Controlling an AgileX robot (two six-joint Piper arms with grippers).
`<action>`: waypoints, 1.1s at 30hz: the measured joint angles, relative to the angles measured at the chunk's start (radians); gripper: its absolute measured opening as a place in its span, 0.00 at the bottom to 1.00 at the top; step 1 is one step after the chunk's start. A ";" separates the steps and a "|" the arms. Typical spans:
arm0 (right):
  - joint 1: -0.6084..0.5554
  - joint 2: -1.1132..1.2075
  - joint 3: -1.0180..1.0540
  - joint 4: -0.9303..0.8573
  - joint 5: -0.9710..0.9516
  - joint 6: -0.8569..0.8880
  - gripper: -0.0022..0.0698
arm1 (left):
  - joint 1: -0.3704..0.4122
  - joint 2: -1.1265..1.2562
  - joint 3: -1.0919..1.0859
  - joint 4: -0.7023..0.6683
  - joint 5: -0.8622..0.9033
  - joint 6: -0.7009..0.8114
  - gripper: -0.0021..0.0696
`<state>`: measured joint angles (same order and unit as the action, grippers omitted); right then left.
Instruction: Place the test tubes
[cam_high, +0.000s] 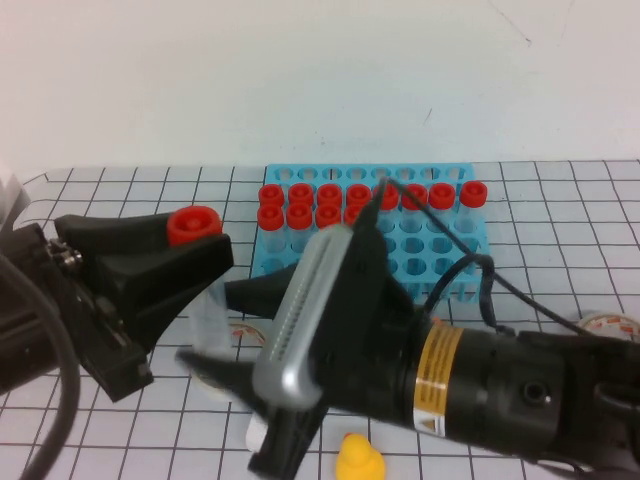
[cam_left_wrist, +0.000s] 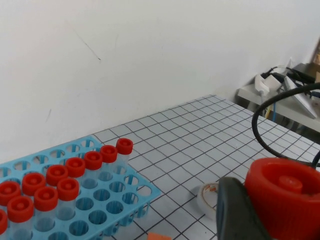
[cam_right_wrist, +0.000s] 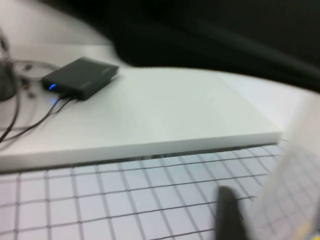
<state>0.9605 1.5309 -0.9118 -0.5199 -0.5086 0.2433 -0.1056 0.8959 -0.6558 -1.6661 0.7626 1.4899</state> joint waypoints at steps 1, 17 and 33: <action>0.004 -0.006 0.000 -0.014 0.012 0.000 0.63 | 0.000 0.000 0.000 0.000 0.002 0.003 0.40; 0.006 -0.529 0.000 0.037 1.108 0.013 0.16 | 0.000 0.002 -0.034 -0.010 -0.105 0.111 0.40; 0.006 -0.921 0.161 0.520 1.444 -0.560 0.03 | 0.000 0.002 -0.054 -0.014 -0.118 0.121 0.40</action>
<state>0.9668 0.6100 -0.7505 0.0000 0.9355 -0.3165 -0.1056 0.8977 -0.7102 -1.6804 0.6447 1.6105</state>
